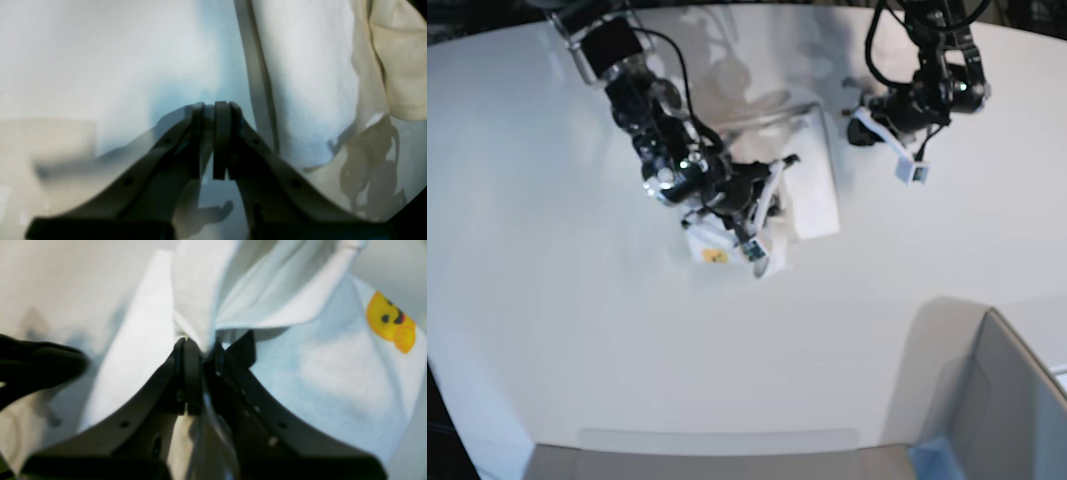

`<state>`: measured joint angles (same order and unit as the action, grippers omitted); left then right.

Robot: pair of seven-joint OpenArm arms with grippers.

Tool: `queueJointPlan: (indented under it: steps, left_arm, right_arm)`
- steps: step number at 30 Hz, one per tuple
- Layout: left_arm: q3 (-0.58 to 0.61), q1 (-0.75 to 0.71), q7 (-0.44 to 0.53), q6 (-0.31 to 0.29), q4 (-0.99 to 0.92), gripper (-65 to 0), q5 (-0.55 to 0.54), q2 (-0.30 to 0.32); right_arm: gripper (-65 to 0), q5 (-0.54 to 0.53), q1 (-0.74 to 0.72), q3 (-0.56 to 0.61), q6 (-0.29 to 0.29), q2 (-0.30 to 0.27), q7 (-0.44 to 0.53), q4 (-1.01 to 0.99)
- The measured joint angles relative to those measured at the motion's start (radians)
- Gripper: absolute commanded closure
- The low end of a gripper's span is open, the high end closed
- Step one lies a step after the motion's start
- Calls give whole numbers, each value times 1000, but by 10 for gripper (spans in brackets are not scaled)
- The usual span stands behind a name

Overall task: Layout the t-shirt on the table in an organized manner, then fold the t-shirt properly
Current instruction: 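Grasp the folded white shirt with the right gripper and lift it, then pull the shirt toward the table center with the right gripper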

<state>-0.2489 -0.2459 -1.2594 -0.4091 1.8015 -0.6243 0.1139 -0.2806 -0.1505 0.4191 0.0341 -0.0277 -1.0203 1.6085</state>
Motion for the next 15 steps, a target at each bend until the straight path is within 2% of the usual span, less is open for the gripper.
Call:
queueJointPlan:
  steps: [6, 11, 15]
  left_arm:
    - [0, 0, 0, 0, 0, -49, -1, 0]
    - [0, 0, 0, 0, 0, -50, -1, 0]
    - [-6, 0, 0, 0, 0, -50, -1, 0]
  right_arm:
    - [-5, 49, 4, 21, 0, 19, -3, -23]
    - [-168, 52, 5, 79, 1, 14, -12, 14]
    - [-240, 47, 4, 169, 0, 15, -11, 82]
